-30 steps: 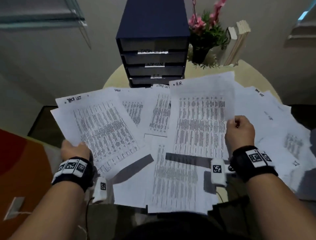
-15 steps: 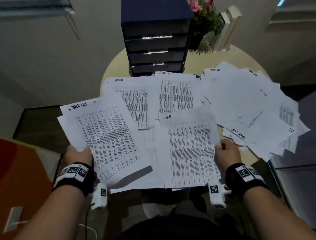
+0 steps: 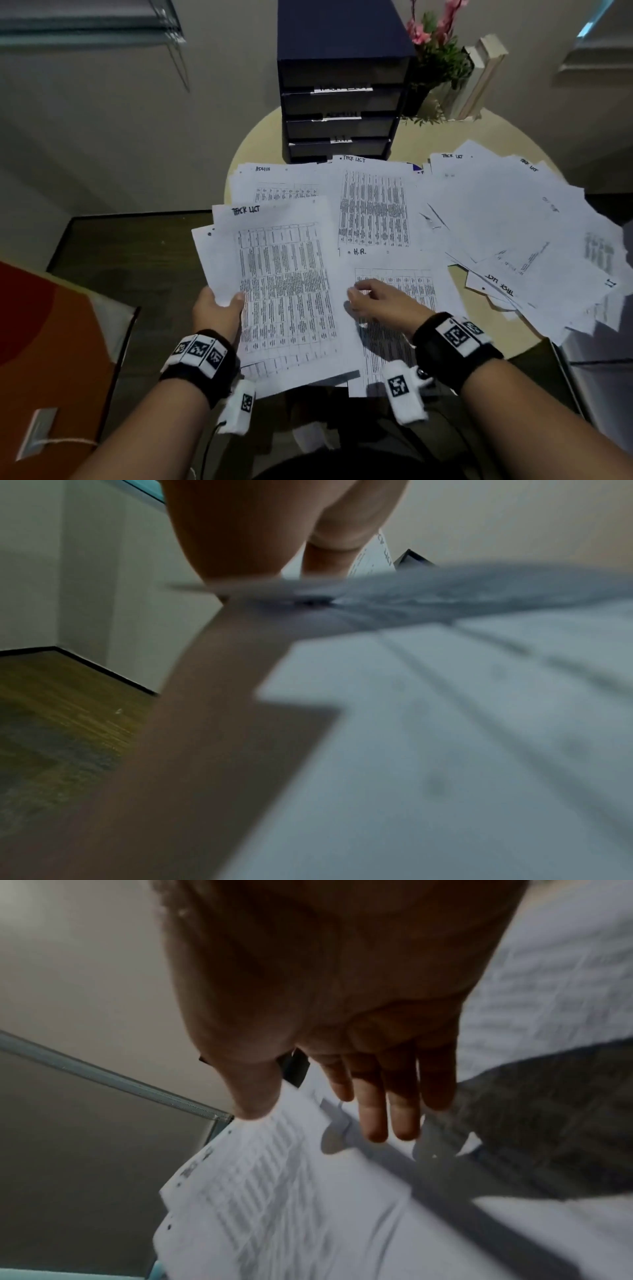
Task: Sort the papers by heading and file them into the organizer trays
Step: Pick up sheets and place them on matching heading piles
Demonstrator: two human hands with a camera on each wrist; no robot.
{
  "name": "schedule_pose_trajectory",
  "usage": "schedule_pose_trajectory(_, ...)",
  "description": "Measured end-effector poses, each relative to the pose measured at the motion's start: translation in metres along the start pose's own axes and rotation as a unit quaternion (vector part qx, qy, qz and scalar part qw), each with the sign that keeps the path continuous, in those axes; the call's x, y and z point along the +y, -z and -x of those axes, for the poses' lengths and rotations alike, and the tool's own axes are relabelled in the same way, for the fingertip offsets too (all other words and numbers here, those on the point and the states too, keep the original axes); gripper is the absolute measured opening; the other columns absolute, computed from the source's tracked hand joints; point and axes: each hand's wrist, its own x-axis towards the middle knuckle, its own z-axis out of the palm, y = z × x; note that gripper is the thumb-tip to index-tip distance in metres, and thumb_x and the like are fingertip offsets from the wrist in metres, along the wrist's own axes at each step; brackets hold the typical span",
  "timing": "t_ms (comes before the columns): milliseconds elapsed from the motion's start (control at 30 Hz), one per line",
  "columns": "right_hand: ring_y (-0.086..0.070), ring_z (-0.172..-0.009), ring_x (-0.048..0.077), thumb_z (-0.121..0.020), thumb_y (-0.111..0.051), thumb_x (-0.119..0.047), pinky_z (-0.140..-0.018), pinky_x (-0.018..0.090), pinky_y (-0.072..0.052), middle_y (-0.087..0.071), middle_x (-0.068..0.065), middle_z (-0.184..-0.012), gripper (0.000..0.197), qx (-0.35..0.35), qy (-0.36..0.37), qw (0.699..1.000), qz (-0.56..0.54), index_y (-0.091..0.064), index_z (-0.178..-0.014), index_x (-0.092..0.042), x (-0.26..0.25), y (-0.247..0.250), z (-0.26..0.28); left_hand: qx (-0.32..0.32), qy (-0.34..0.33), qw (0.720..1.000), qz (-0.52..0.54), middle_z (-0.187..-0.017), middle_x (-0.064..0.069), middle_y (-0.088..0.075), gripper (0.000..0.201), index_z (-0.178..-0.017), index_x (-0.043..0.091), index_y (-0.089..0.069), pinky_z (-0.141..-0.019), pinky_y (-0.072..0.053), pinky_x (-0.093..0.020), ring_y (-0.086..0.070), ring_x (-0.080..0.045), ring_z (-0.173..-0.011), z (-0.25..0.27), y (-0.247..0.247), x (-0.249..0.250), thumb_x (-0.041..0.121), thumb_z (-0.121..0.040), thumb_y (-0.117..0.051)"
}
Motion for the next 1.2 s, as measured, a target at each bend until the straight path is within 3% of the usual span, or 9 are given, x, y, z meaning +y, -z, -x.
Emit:
schedule_pose_trajectory(100,-0.053,-0.074,0.016,-0.097,-0.058,-0.032,-0.063,0.022,-0.046,-0.051,0.001,-0.097,0.031,0.055,0.000,0.998,-0.024,-0.045,-0.121,-0.016,-0.017,-0.018,-0.015,-0.025,0.034,0.997,0.064,-0.094,0.000,-0.070,0.015,-0.103,0.014,-0.064,-0.084,-0.052,-0.036,-0.068,-0.024,-0.090,-0.003,-0.005,0.002,0.012,-0.089,-0.070)
schedule_pose_trajectory(200,-0.040,-0.063,0.017,-0.095,-0.057,-0.011,-0.047,0.014,-0.035,-0.041,0.004,-0.079,0.011,0.154,0.028,0.988,-0.015,-0.046,-0.095,-0.008,-0.018,-0.022,-0.028,-0.057,0.069,0.992,0.087,-0.100,-0.002,-0.073,0.009,-0.098,0.019,-0.069,-0.090,-0.055,-0.047,-0.070,-0.026,-0.092,-0.008,-0.006,-0.001,0.015,-0.095,-0.061)
schedule_pose_trajectory(367,-0.038,-0.065,0.015,-0.094,-0.055,-0.013,-0.054,0.023,-0.027,-0.038,-0.002,-0.073,0.018,0.195,0.032,0.979,0.050,-0.045,-0.079,-0.013,-0.014,-0.023,-0.036,-0.091,0.071,0.991,0.070,-0.108,-0.001,-0.072,0.025,-0.110,0.019,-0.066,-0.092,-0.053,-0.050,-0.069,-0.027,-0.098,-0.011,-0.002,-0.004,0.001,-0.095,-0.057)
schedule_pose_trajectory(467,-0.048,-0.068,0.019,-0.095,-0.051,-0.010,-0.055,0.026,-0.033,-0.049,0.000,-0.073,0.022,0.205,0.014,0.978,0.020,-0.046,-0.075,-0.016,-0.010,-0.023,-0.039,-0.107,0.053,0.992,0.041,-0.111,0.000,-0.071,0.037,-0.118,0.020,-0.061,-0.093,-0.053,-0.049,-0.068,-0.024,-0.100,-0.012,-0.001,-0.005,-0.006,-0.093,-0.055)
schedule_pose_trajectory(633,-0.048,-0.056,0.014,-0.099,-0.049,-0.010,-0.038,0.011,-0.031,-0.050,0.003,-0.071,0.017,0.231,-0.007,0.972,0.039,-0.052,-0.084,-0.004,-0.003,-0.013,-0.037,-0.020,-0.001,0.999,-0.027,-0.108,-0.005,-0.067,0.031,-0.121,0.011,-0.062,-0.088,-0.050,-0.033,-0.064,-0.024,-0.097,-0.014,0.003,-0.006,0.000,-0.092,-0.061)
schedule_pose_trajectory(700,-0.050,-0.054,0.018,-0.098,-0.047,-0.008,-0.036,0.015,-0.036,-0.054,0.008,-0.072,0.017,0.255,-0.027,0.967,-0.004,-0.054,-0.085,0.000,0.004,-0.004,-0.036,0.006,-0.010,0.999,-0.034,-0.107,-0.007,-0.067,0.027,-0.116,0.011,-0.063,-0.085,-0.048,-0.033,-0.063,-0.024,-0.095,-0.017,0.005,-0.006,0.002,-0.091,-0.064)
schedule_pose_trajectory(867,-0.050,-0.071,0.026,-0.093,-0.051,-0.008,-0.063,0.029,-0.037,-0.054,0.012,-0.075,0.021,0.354,-0.067,0.933,-0.014,-0.049,-0.072,-0.007,0.026,0.031,-0.044,0.031,-0.025,0.999,-0.035,-0.109,-0.007,-0.068,0.028,-0.110,0.016,-0.063,-0.088,-0.052,-0.037,-0.064,-0.027,-0.100,-0.021,0.006,-0.004,0.010,-0.085,-0.074)
schedule_pose_trajectory(1067,-0.034,-0.050,0.017,-0.090,-0.057,-0.005,-0.050,0.024,-0.028,-0.037,0.008,-0.057,0.024,0.262,-0.022,0.952,-0.155,-0.044,-0.071,-0.011,0.025,0.041,-0.055,0.021,-0.037,0.999,-0.003,-0.104,-0.004,-0.066,0.025,-0.104,0.019,-0.061,-0.082,-0.046,-0.029,-0.063,-0.023,-0.097,-0.017,-0.012,0.010,0.012,-0.085,-0.074)
schedule_pose_trajectory(1200,-0.038,-0.041,0.016,-0.093,-0.058,-0.006,-0.045,0.022,-0.030,-0.041,0.006,-0.055,0.027,0.216,-0.004,0.963,-0.162,-0.045,-0.069,-0.010,0.020,0.023,-0.050,0.014,-0.040,0.999,0.031,-0.100,-0.005,-0.070,0.018,-0.095,0.020,-0.064,-0.076,-0.051,-0.030,-0.066,-0.023,-0.089,-0.017,-0.030,0.021,0.014,-0.083,-0.076)
